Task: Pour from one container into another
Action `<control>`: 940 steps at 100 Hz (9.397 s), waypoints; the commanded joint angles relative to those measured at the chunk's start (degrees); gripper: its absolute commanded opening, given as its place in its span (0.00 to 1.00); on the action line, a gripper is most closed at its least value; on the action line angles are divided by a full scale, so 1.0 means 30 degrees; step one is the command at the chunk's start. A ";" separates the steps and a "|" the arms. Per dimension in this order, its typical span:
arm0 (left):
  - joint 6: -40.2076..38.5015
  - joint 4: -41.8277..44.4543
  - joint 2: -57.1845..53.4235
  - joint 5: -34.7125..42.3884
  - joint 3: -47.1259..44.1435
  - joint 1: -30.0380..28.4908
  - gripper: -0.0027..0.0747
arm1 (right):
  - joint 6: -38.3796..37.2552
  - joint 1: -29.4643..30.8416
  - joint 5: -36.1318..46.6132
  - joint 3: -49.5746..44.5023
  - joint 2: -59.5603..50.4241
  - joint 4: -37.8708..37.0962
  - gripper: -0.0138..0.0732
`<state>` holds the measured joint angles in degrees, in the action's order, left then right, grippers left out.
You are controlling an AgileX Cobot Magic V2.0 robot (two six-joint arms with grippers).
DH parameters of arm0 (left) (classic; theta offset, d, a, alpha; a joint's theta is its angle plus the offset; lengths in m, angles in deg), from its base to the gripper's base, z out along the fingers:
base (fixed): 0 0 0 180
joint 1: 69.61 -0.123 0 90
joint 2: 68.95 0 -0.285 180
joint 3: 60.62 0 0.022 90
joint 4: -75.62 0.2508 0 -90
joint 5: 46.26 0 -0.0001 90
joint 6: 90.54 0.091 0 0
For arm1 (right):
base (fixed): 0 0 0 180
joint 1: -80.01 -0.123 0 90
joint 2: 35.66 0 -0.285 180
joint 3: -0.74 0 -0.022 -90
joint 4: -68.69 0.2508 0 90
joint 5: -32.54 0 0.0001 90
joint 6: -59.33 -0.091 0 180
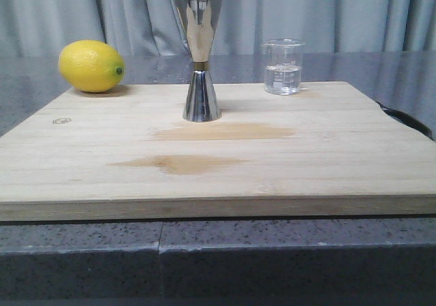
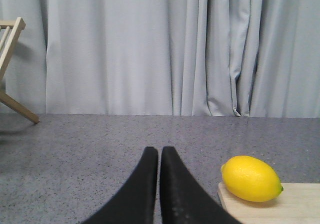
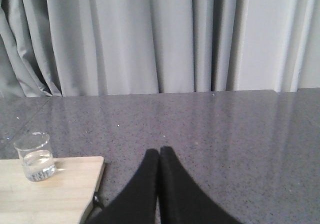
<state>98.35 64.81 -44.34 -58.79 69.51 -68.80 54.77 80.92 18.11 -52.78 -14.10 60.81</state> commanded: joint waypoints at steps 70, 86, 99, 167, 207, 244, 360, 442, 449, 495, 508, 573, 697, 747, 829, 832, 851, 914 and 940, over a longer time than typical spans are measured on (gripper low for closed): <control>-0.0044 0.0652 0.0320 0.1593 0.0581 0.0094 0.57 | 0.0178 0.0099 0.1100 0.0683 0.0428 -0.0111 0.60; -0.0044 0.0583 0.0320 0.1644 0.0581 0.0094 0.75 | 0.0178 0.0099 0.1100 0.0683 0.0456 -0.0111 0.77; -0.0044 0.0487 0.0320 0.1593 0.0581 0.0094 0.75 | 0.0178 0.0099 0.1100 0.0683 0.0456 -0.0111 0.77; 0.0382 0.0362 0.2387 -0.3472 0.2851 0.0360 0.75 | 0.0178 0.0099 -0.1630 0.1285 0.0763 0.0437 0.77; 1.0369 -0.8734 0.8012 -0.7315 0.5228 0.3573 0.75 | 0.0178 0.0099 -0.3715 0.2412 0.2406 0.0437 0.77; 2.0876 -1.7022 1.3623 -0.7513 0.5264 0.6317 0.75 | 0.0178 0.0099 -0.3686 0.2412 0.2435 0.0437 0.77; 3.8305 -3.0596 2.4562 -2.0052 0.6400 0.2679 0.75 | 0.0178 0.0099 -0.3686 0.2412 0.2435 0.0399 0.77; 3.8167 -3.1729 2.8535 -1.9801 1.1312 0.6285 0.71 | 0.0178 0.0099 -0.3315 0.2412 0.2435 0.0104 0.77; 3.8167 -3.1729 2.8535 -1.9758 1.1312 0.6285 0.63 | 0.0178 0.0099 -0.3279 0.2412 0.2435 0.0106 0.77; 3.8167 -3.1729 2.8535 -1.9799 1.1312 0.6285 0.37 | 0.0178 0.0099 -0.3279 0.2412 0.2435 0.0106 0.77; 3.8167 -3.1729 2.8535 -2.0058 1.1359 0.6285 0.36 | 0.0178 0.0099 -0.3279 0.2412 0.2435 0.0106 0.77; 3.8003 -3.1729 2.6238 -2.0058 1.1359 0.6250 0.36 | 0.0749 -0.1087 -0.3218 0.2821 0.3776 0.0329 0.77; 3.6435 -3.1729 2.5851 -1.9869 1.1359 0.4484 0.36 | 0.0955 -0.7582 1.6326 0.4261 2.1521 0.0133 0.77; 3.6435 -3.1729 2.5851 -1.9869 1.1359 0.4484 0.36 | 0.0955 -0.7123 2.2837 0.4335 2.6026 0.0433 0.77; 3.6435 -3.1729 2.5851 -1.9869 1.1359 0.4484 0.36 | 0.0989 -0.6627 2.3153 0.5999 2.8768 0.0433 0.64; 3.6435 -3.1729 2.5851 -1.9869 1.1359 0.4484 0.36 | 0.0989 -0.6627 2.3153 0.5999 2.8768 0.0433 0.61; 3.6435 -3.1729 2.5851 -1.9869 1.1359 0.4484 0.36 | 0.0989 -0.6627 2.3071 0.5999 2.8768 0.0433 0.53; 3.6435 -3.1729 2.5851 -1.9840 1.1359 0.4484 0.36 | 0.0311 -0.6705 1.5713 0.5999 2.3541 -0.0672 0.53; 3.6435 -3.1729 2.5851 -1.9840 1.1359 0.4484 0.36 | 0.0281 -0.7740 0.9630 0.7004 1.9867 -0.0714 0.53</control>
<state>208.06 -25.30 36.14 -112.72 101.91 -55.29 55.78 58.97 50.79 -35.53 50.24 59.18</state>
